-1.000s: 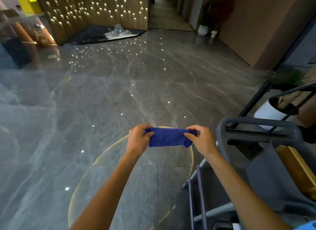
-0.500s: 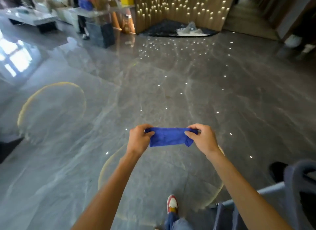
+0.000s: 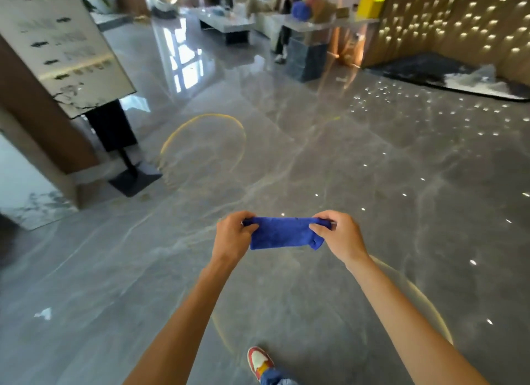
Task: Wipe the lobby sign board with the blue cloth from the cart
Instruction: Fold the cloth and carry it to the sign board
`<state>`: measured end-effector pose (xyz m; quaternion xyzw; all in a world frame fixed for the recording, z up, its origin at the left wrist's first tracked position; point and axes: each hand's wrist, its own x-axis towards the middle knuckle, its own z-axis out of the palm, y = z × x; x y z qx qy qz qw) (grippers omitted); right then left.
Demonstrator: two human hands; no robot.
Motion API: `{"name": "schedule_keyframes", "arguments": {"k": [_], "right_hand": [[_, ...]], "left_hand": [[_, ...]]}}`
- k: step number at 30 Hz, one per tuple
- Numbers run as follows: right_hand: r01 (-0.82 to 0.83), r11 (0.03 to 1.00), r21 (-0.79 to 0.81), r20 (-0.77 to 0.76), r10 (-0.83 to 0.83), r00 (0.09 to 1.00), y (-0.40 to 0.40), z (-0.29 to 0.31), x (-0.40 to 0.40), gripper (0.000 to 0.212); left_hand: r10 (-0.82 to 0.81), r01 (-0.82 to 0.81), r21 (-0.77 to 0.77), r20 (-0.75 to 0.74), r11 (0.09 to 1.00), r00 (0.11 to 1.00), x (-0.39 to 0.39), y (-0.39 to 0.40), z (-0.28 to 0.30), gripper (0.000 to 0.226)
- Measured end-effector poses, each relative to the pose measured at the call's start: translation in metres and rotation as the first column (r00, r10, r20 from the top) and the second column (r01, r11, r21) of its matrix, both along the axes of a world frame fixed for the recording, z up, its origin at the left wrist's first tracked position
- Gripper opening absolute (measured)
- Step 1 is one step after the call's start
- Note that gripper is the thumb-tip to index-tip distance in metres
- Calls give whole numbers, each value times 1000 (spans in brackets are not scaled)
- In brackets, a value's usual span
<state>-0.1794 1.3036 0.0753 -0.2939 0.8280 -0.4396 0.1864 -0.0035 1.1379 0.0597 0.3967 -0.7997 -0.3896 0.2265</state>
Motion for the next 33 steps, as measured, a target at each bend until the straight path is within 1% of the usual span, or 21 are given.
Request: {"name": "schedule_keyframes", "arguments": {"k": [4,8,13,18,25,27,30,33], "right_hand": [[-120,993,5,6,120,993,-57,-3,-8,16],[-236,972,13,0,236,972,-109,-4,-17,25],[-366,930,26,9,366,931,-168,-5,-26,15],[-475,880,23,35,474,880,-212,-5,-28,12],[-565,825,11,59,563,824,-252,-14,-23,12],[-594,804,12,77,592,802,-262,-18,-19,15],[-626,780,12,94,622,777,-281,-23,-9,26],[-646,763,5,117,641,758,-302,-25,2,26]], "left_hand": [[108,-107,-18,17,994,994,10,-36,-3,14],[198,-198,-12,41,980,979,15,-70,-4,15],[302,-302,0,45,953,952,21,-103,-2,18],[387,-389,24,63,921,920,30,-123,-2,21],[456,-460,15,106,888,884,43,-141,-13,18],[477,-481,21,97,876,873,49,-143,-15,18],[506,-511,34,93,859,858,61,-151,-16,19],[528,-532,29,88,846,845,74,-165,-16,19]]}}
